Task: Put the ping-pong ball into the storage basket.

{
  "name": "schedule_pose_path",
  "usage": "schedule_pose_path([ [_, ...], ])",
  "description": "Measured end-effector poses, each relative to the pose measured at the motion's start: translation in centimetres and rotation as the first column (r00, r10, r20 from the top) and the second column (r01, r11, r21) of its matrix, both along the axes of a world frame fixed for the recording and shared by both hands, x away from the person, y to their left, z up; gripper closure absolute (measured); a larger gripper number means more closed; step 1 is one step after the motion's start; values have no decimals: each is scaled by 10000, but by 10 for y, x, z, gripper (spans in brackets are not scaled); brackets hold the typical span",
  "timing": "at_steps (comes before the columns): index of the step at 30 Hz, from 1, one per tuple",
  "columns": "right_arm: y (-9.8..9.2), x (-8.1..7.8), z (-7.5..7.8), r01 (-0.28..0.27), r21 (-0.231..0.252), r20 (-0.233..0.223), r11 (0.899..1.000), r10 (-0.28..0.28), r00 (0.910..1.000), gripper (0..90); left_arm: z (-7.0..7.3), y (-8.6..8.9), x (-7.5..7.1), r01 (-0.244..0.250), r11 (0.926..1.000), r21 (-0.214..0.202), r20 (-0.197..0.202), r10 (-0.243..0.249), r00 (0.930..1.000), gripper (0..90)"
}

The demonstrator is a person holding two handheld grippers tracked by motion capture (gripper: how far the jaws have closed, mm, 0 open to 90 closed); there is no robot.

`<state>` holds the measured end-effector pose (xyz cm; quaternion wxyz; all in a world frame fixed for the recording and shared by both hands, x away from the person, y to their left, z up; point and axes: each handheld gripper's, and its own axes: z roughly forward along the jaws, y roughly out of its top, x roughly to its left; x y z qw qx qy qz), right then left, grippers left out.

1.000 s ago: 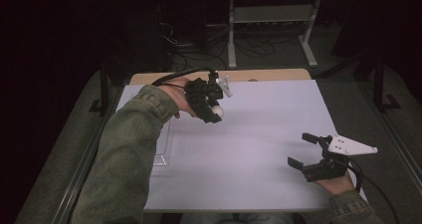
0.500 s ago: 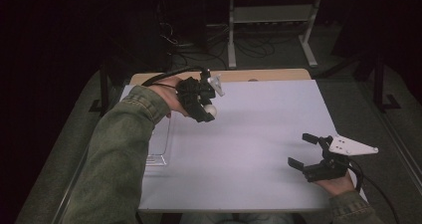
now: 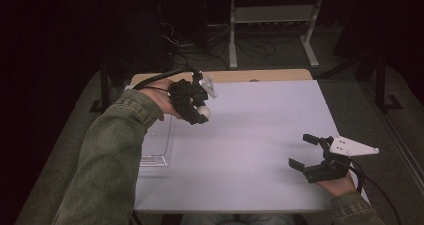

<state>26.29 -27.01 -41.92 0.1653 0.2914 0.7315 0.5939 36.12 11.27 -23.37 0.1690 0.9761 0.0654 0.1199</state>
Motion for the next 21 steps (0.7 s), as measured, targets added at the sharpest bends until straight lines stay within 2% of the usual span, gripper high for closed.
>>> schedule_pose_path([
  [21, 0, 0, -1, 15, -52, -81, 10000, -16, 10000, 0, -3, 31, -5, -414, 9991, -42, 24, 414, 9991, 510],
])
